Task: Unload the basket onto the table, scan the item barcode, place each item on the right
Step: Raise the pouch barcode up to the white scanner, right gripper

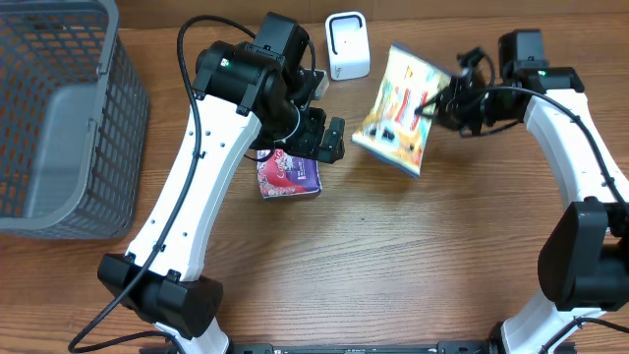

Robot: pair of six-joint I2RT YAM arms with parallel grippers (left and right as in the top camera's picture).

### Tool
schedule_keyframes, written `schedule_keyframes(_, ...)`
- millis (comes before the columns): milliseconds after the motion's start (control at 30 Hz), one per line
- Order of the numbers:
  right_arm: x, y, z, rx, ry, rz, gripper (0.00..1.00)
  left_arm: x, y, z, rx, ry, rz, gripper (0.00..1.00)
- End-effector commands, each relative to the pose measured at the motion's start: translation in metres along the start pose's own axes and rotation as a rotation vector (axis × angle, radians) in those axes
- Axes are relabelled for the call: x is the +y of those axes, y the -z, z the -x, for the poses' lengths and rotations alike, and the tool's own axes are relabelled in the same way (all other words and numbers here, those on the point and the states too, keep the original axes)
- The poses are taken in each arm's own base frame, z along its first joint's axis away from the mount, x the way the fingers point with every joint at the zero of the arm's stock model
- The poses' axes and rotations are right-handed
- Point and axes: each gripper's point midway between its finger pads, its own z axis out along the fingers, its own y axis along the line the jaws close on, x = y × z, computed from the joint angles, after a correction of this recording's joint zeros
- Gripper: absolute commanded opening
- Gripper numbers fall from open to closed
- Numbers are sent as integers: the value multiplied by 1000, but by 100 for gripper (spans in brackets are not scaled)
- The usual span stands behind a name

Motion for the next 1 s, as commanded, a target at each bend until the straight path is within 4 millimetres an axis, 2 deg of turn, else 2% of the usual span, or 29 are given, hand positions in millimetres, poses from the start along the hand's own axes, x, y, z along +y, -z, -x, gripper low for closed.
schedule_keyframes(0, 24, 3, 28, -107, -82, 43, 4, 1, -1, 0, 1, -23, 6, 100)
schedule_keyframes(100, 32, -2, 57, -244, -113, 18, 4, 1, -1, 0, 1, -22, 5, 100)
schedule_keyframes(233, 71, -17, 87, -370, -17, 118, 4, 1, -1, 0, 1, -22, 5, 100)
schedule_keyframes(333, 86, -33, 99, -409, 26, 182, 4, 1, -1, 0, 1, -23, 5, 100)
schedule_keyframes(533, 62, -93, 115, -443, -10, 193, 4, 1, -1, 0, 1, -22, 5, 100)
schedule_keyframes(633, 52, -115, 122, -461, -13, 218, 4, 1, -1, 0, 1, -22, 5, 100)
schedule_keyframes(833, 38, -144, 123, -465, -34, 244, 4, 1, -1, 0, 1, -22, 5, 100)
schedule_keyframes(967, 42, -151, 119, -466, -18, 239, 4, 1, -1, 0, 1, -22, 6, 100)
